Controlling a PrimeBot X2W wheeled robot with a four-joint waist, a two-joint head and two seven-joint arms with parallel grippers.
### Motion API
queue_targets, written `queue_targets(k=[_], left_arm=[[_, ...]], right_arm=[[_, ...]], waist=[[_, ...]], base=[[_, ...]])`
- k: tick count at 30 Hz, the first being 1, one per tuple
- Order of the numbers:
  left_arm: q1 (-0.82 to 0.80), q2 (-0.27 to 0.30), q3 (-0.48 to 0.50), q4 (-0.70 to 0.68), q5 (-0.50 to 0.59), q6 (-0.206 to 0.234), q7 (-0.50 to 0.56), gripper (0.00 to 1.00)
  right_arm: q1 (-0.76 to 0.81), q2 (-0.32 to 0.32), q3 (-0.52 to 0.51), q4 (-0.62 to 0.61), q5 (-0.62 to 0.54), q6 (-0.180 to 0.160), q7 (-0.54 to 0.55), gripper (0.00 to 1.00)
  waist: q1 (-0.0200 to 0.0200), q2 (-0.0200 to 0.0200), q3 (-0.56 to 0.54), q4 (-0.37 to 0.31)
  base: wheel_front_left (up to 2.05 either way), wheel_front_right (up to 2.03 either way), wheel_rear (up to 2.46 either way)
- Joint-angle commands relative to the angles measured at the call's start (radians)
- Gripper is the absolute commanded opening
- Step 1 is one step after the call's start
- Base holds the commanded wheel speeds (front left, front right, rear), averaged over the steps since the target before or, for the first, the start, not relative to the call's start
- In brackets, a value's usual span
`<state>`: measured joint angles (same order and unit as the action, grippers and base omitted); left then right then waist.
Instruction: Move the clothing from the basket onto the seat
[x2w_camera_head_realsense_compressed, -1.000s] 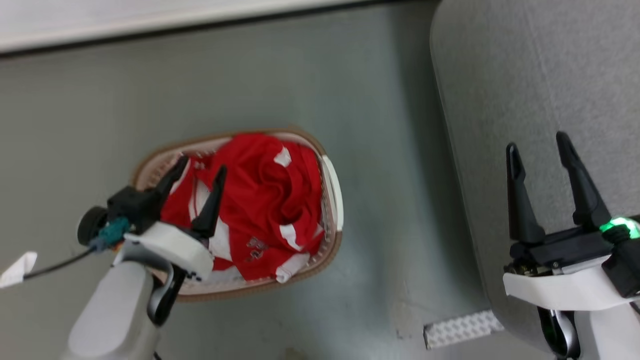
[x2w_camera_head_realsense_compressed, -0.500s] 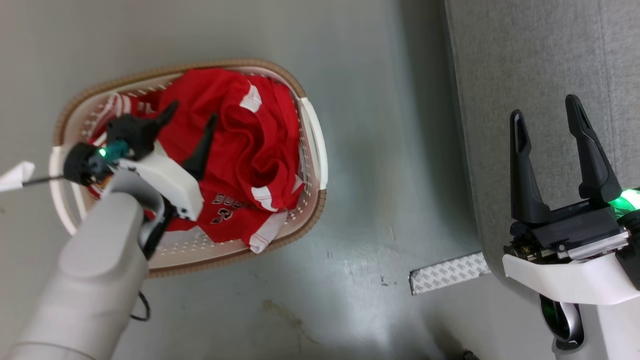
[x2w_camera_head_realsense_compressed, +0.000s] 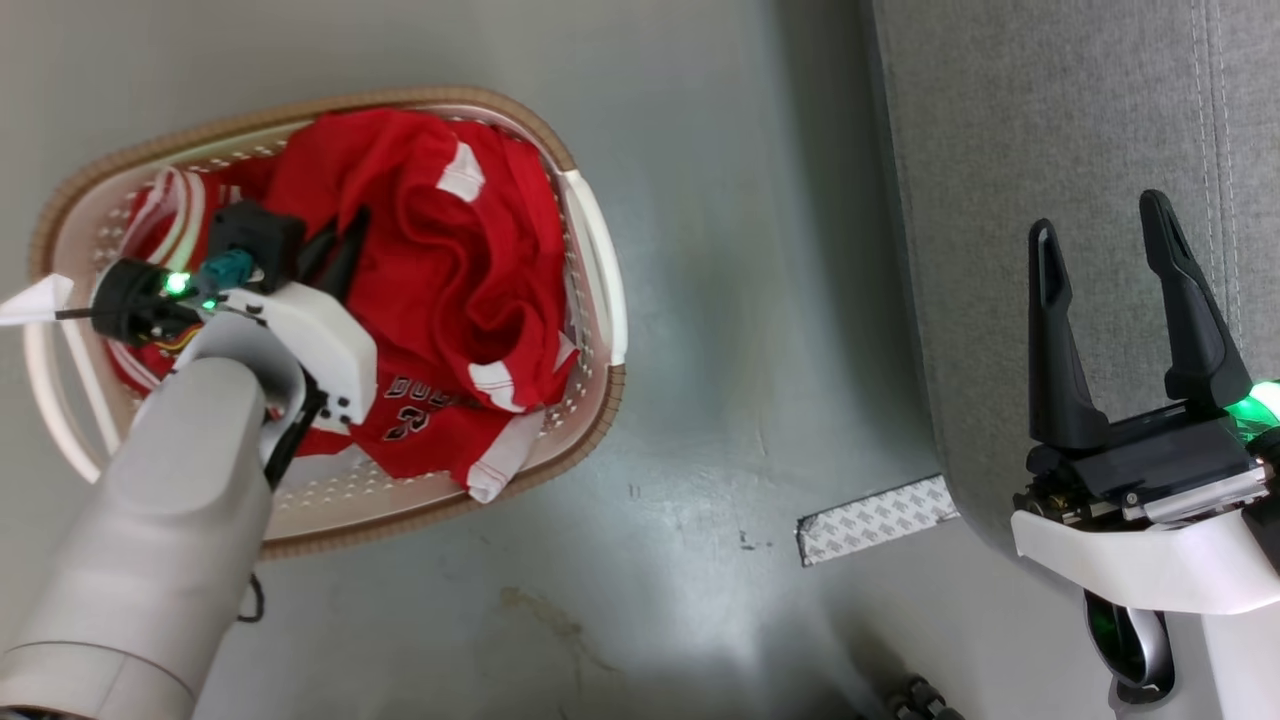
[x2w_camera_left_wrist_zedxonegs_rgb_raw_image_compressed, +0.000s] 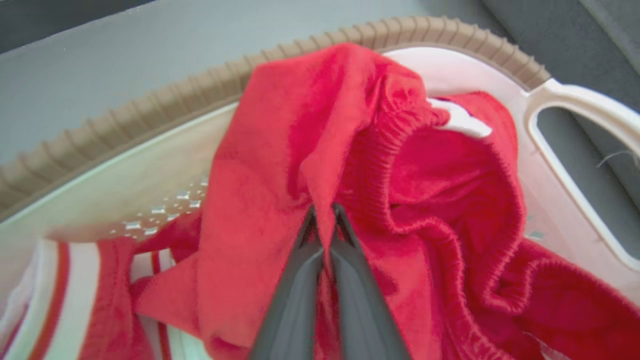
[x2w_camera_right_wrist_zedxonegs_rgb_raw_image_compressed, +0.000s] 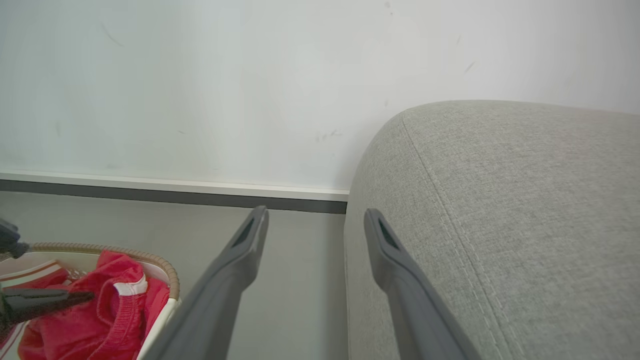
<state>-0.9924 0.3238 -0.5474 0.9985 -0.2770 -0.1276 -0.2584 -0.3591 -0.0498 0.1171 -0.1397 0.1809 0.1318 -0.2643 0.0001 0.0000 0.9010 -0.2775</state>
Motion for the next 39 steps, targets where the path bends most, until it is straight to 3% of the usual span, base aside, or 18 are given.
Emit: queue_targets(k=[1,7,15,24,31,39], left_arm=[[-0.002,-0.003,0.007,-0.008,-0.016,-0.002,-0.005,0.00],[0.087,-0.010,0.094,-0.213,-0.041,0.002,-0.006,0.00],[0.334,-0.039,0.183,-0.480,-0.010,-0.001,-0.006,0.00],[0.567,-0.104,0.235,-0.636,-0.027,-0.002,-0.006,0.00],[0.695,-0.121,0.239,-0.707,-0.042,0.013,-0.004,0.00],[0.764,-0.092,0.238,-0.873,-0.080,0.021,0.089,0.00]], right_arm=[[0.008,-0.001,-0.008,0.002,-0.003,-0.002,0.000,1.00],[0.000,-0.002,-0.018,0.032,-0.026,-0.002,0.000,1.00],[0.053,-0.002,-0.024,0.108,-0.036,-0.002,0.000,1.00],[0.187,-0.002,-0.039,0.187,-0.033,-0.002,0.000,1.00],[0.306,-0.002,-0.044,0.225,-0.045,-0.002,0.000,1.00],[0.359,-0.002,-0.006,0.212,-0.053,-0.002,0.000,1.00]], waist=[[-0.0001,0.0000,-0.014,0.013],[-0.0001,0.0000,-0.111,0.077],[-0.0001,0.0000,-0.373,0.158],[-0.0001,0.0000,-0.673,0.212],[-0.0001,0.0000,-0.856,0.230],[-0.0001,0.0000,-0.922,0.246]], base=[[0.00,0.00,0.00],[0.00,0.00,0.00],[0.00,0.00,0.00],[0.00,0.00,0.00],[0.00,0.00,0.00],[0.00,0.00,0.00]])
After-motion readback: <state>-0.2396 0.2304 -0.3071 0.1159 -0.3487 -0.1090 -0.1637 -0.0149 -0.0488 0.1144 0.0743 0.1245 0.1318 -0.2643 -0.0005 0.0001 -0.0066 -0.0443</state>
